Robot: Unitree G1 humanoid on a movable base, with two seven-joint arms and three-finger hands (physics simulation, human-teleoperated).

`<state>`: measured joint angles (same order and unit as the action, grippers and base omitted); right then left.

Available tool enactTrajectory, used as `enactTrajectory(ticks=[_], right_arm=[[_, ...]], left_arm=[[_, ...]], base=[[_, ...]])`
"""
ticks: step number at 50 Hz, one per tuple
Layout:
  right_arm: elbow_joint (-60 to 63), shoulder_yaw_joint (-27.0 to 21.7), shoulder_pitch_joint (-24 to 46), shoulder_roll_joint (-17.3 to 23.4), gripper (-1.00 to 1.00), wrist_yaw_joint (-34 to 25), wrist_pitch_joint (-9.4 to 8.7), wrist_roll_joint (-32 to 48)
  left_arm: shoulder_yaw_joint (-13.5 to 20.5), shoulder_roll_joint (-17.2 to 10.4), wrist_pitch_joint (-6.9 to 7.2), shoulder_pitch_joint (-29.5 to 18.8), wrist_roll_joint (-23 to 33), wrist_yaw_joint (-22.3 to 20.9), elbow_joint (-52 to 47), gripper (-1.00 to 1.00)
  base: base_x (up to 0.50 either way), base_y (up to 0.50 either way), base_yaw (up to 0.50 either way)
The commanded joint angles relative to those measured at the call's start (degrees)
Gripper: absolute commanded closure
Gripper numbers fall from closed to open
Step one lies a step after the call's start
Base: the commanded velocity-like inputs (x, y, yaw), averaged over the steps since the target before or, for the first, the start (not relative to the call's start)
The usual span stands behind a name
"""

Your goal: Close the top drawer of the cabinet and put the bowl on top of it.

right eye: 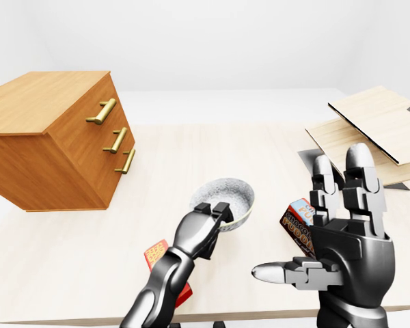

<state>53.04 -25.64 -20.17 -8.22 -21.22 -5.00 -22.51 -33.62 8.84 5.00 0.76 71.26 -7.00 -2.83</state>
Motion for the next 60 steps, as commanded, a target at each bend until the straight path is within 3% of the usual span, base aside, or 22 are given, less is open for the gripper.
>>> enactTrajectory(ticks=[1,7,29,49,51,55,56,60], right_arm=[[0.03,0.46,-0.30,-0.09,-1.00,-0.12,0.00,0.28],[0.06,0.65,-0.35,-0.11,-1.00,-0.14,0.00,0.44],[0.37,0.80,-0.98,-0.55,-1.00,-0.69,0.00,0.52],[-0.21,2.68,-1.25,-0.48,-1.00,-0.48,0.00,1.97],[-0.08,2.64,-1.36,-0.43,-1.00,-0.47,0.00,1.80],[-0.18,2.70,-1.29,-0.38,-1.00,-0.42,0.00,1.87],[-0.38,3.26,-1.39,-0.52,-1.00,-0.49,0.00,2.45],[-0.43,3.70,-1.58,-0.53,-1.00,-0.44,0.00,2.76]], left_arm=[[2.15,-0.31,0.00,-1.29,3.47,-4.05,-6.77,1.00],[3.15,-0.20,0.00,-2.09,4.10,-5.38,-7.98,1.00],[9.53,1.52,0.00,-7.65,8.10,-19.05,-22.58,1.00],[17.21,2.86,0.00,-18.53,8.86,-26.17,-24.27,1.00],[19.46,2.53,0.00,-21.62,8.10,-28.06,-24.17,1.00],[20.22,2.25,0.00,-22.77,7.32,-28.33,-23.94,1.00],[21.93,1.59,0.00,-24.89,6.40,-29.02,-23.33,1.00],[22.11,1.03,0.00,-25.69,5.90,-29.22,-23.22,1.00]], base=[[0.00,0.00,0.00],[0.00,0.00,0.00],[0.00,0.00,0.00],[0.00,0.00,0.00],[0.00,0.00,0.00],[0.00,0.00,0.00],[0.00,0.00,0.00],[0.00,0.00,0.00]])
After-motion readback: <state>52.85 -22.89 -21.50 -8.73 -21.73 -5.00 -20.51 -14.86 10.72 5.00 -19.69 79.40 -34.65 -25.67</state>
